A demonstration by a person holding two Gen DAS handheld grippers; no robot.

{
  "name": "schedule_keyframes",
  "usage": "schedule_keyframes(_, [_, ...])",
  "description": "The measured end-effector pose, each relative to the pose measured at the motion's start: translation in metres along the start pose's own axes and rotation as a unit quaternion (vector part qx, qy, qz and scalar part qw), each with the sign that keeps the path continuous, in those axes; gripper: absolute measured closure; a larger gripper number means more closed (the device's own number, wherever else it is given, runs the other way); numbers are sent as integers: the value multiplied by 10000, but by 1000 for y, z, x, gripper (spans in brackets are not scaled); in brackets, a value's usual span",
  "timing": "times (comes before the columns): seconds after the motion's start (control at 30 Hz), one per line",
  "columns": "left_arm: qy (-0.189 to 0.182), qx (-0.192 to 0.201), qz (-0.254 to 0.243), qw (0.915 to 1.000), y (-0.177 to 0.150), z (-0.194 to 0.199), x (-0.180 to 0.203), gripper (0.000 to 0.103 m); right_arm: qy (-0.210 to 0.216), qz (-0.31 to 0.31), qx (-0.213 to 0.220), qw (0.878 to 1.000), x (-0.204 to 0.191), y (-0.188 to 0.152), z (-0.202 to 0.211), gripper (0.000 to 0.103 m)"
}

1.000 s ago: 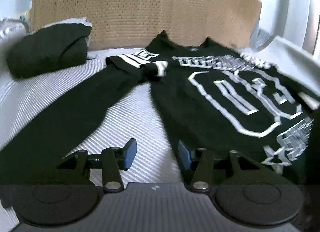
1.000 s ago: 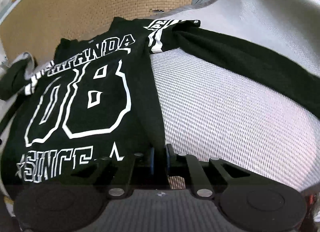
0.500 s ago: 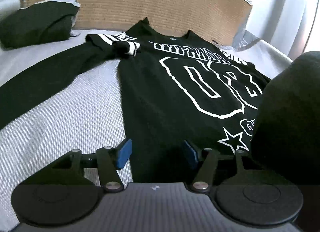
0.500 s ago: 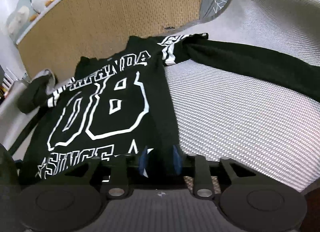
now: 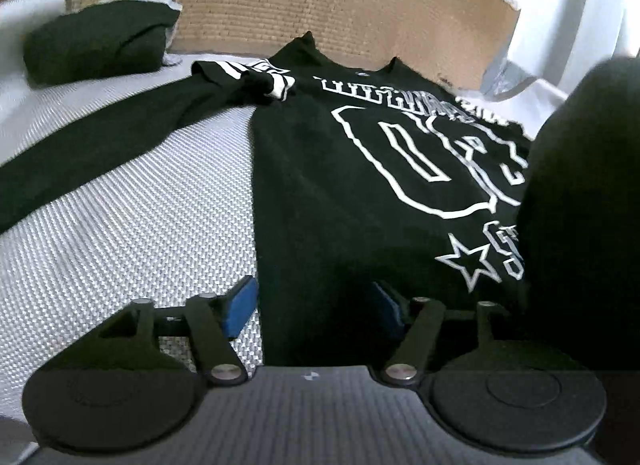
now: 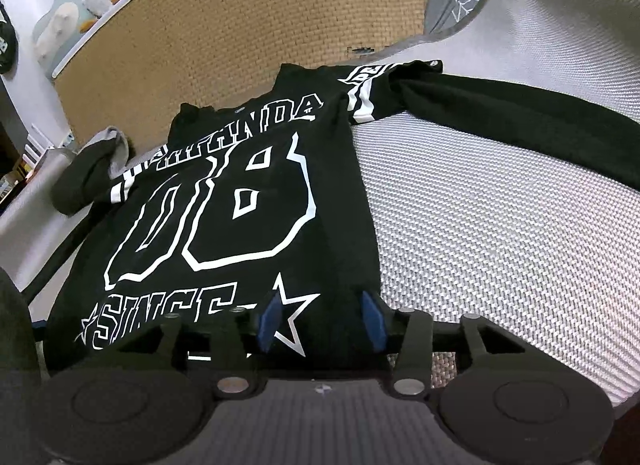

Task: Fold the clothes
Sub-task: 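Smooth the sweatshirt body with the left tool and pinch near the hem, then reach the left tool to the plain black sleeve and pinch it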

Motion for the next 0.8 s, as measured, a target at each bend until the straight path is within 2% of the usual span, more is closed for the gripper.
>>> schedule_keyframes(0.03, [162, -3, -48, 9999, 0, 0, 1, 64, -6, 27, 4, 10000, 0, 0, 0, 54])
schedule_keyframes(0.07, [229, 10, -52, 9997, -1, 0, 0, 73, -7, 42, -5, 10000, 0, -1, -1, 54])
schedule_keyframes(0.1, [281, 26, -50, 9996, -1, 1, -1, 79, -30, 49, -2, 10000, 0, -1, -1, 60])
schedule_keyframes(0.13, [287, 30, -44, 9996, -2, 2, -1, 82, -129, 78, -10, 9999, 1, -2, -1, 73])
schedule_keyframes(0.2, [353, -15, -162, 9992, -3, 3, 2, 89, -401, 91, -77, 9991, 4, -2, 0, 90])
schedule_keyframes(0.23, [400, -37, -199, 9990, -3, 3, 4, 89, -424, 44, -143, 9990, 6, -3, 1, 91])
schedule_keyframes(0.4, [556, -131, -280, 9980, -2, 4, 9, 89, -562, 27, -295, 9980, 10, -8, 7, 91])
schedule_keyframes(0.57, [477, -191, -165, 9985, -1, 16, 4, 86, -618, 90, -90, 9980, 9, -7, 11, 89])
schedule_keyframes(0.63, [474, -141, -161, 9986, 1, 26, 2, 86, -741, 95, 29, 9972, 8, -6, 11, 80])
schedule_keyframes(0.73, [597, 11, -122, 9981, 6, 40, -5, 85, -827, 161, 82, 9964, 8, -5, 8, 78])
schedule_keyframes(0.8, [750, 139, -23, 9971, 11, 49, -14, 81, -759, 144, 108, 9970, 9, -5, 6, 77])
Point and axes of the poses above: each gripper's, at about its wrist camera, not at the fingertips, and z roughly against the way its jaws point, x to its right, y to its top, the point moved 4 cm from there along -z, roughly the way its jaws point, and after that the axes turned 10 degrees about -y, right-handed, at the moved point
